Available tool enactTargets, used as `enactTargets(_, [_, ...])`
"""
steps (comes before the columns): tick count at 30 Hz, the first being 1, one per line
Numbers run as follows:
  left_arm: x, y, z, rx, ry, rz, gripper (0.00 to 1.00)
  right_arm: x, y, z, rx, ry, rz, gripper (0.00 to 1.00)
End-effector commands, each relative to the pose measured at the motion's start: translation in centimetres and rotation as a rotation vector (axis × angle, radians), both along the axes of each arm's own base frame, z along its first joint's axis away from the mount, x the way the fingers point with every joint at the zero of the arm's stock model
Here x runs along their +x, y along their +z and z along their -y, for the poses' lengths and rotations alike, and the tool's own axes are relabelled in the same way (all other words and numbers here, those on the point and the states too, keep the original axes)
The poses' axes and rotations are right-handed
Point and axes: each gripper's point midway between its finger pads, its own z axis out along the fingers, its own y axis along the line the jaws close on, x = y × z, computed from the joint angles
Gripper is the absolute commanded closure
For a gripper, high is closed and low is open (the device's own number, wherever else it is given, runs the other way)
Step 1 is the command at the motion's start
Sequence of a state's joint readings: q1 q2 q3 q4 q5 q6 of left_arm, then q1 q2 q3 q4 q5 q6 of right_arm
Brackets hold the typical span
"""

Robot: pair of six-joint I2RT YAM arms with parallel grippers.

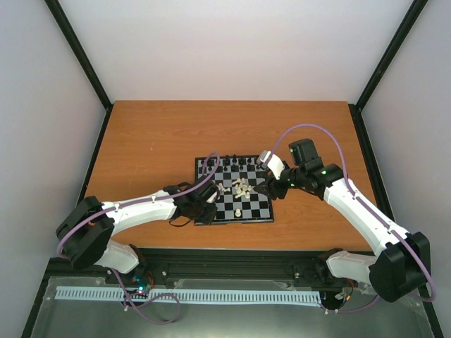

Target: Set up the chess pieces on the board

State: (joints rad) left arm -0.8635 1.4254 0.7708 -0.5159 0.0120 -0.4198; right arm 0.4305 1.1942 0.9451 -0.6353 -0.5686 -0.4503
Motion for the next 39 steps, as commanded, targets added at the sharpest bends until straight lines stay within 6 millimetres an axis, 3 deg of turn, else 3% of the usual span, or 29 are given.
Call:
enactTargets(1, [-0.8,0.1,0.1,-0.013,-0.014,-0.013,0.84,0.0,-0.2,0.0,0.003,0.008,-0.001,0.40])
enactTargets(6, [-0.6,-0.2,0.1,-0.002,-0.016,-0.014,0.83,0.1,-0.4,0.0,-0.001,0.007,-0.006,0.40])
enactTargets(10, [-0.6,0.5,0.2,0.001,-0.019,-0.016,0.76,0.1,-0.4,0.1,-0.002,0.006,-0.004,0.40])
enactTargets(17, [-0.1,6.0,0.3,-0.022,-0.022,0.031,0.55,0.0,-0.3,0.0,0.000,0.009,-0.004,0.40])
enactTargets(20, [1.5,7.7,-0.1,0.015,0.012,0.101,0.52,0.0,-0.2,0.0,0.004,0.013,-0.003,0.40])
enactTargets(24, [5.1,8.7,0.1,0.071,0.074,0.219,0.44,0.1,0.0,0.0,0.003,0.011,0.006,0.40])
enactTargets(27, [7.7,8.3,1.0,0.078,0.093,0.241,0.44,0.0,0.2,0.1,0.005,0.009,0.006,0.40])
enactTargets(31, [10.4,6.1,0.7,0.095,0.150,0.181,0.59,-0.1,0.5,0.2,0.010,0.004,0.017,0.40])
enactTargets(35, [11.4,4.3,0.9,0.124,0.168,0.142,0.69,0.1,0.6,0.5,-0.001,-0.008,0.039,0.40])
enactTargets(39, [11.6,3.4,1.2,0.125,0.171,0.121,0.70,0.2,0.7,0.6,-0.004,-0.011,0.044,0.40])
